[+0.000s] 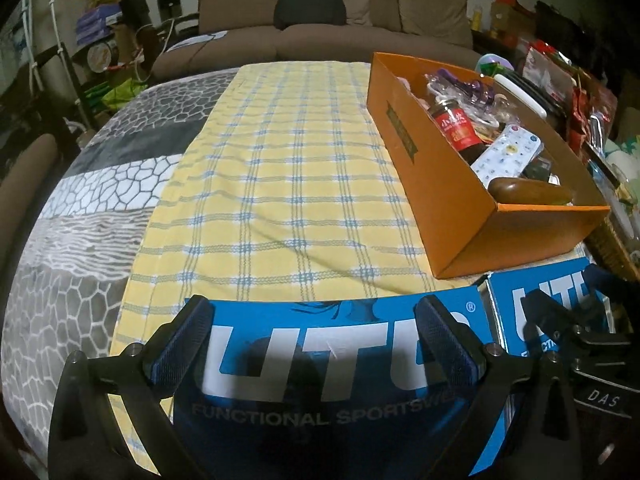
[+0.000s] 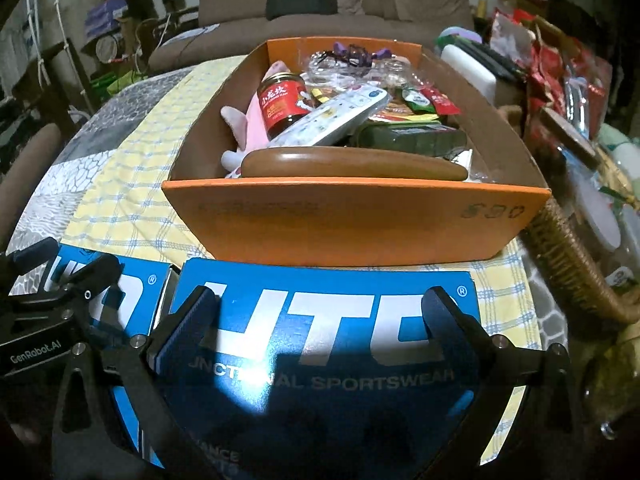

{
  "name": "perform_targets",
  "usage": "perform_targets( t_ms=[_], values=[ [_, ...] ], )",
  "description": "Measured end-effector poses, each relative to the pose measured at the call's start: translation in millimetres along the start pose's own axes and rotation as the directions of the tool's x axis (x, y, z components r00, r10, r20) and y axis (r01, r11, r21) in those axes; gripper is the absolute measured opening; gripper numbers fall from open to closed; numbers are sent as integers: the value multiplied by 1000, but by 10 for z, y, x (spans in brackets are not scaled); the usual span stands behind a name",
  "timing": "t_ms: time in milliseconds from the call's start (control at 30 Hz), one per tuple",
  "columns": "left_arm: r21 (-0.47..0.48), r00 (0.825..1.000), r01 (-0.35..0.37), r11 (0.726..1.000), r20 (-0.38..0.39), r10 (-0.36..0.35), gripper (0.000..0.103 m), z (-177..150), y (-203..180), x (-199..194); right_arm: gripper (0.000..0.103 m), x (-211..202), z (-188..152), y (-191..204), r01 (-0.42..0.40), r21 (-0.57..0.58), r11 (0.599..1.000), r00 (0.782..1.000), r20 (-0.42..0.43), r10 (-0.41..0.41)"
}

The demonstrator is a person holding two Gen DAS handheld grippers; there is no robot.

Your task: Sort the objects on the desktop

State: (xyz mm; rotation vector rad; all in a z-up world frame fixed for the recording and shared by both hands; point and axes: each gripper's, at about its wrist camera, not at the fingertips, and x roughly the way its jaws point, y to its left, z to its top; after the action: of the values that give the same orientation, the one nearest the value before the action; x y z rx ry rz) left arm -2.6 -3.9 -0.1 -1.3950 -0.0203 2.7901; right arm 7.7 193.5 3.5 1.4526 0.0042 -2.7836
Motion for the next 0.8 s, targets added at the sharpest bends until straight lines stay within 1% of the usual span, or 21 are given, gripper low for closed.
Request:
perform_targets(
  t_ms=[800],
  values=[
    [-2, 1000, -6, 1000, 1, 6, 103, -5, -12, -6, 103, 14, 24, -11, -2, 1, 1000, 1000, -2, 2]
  ],
)
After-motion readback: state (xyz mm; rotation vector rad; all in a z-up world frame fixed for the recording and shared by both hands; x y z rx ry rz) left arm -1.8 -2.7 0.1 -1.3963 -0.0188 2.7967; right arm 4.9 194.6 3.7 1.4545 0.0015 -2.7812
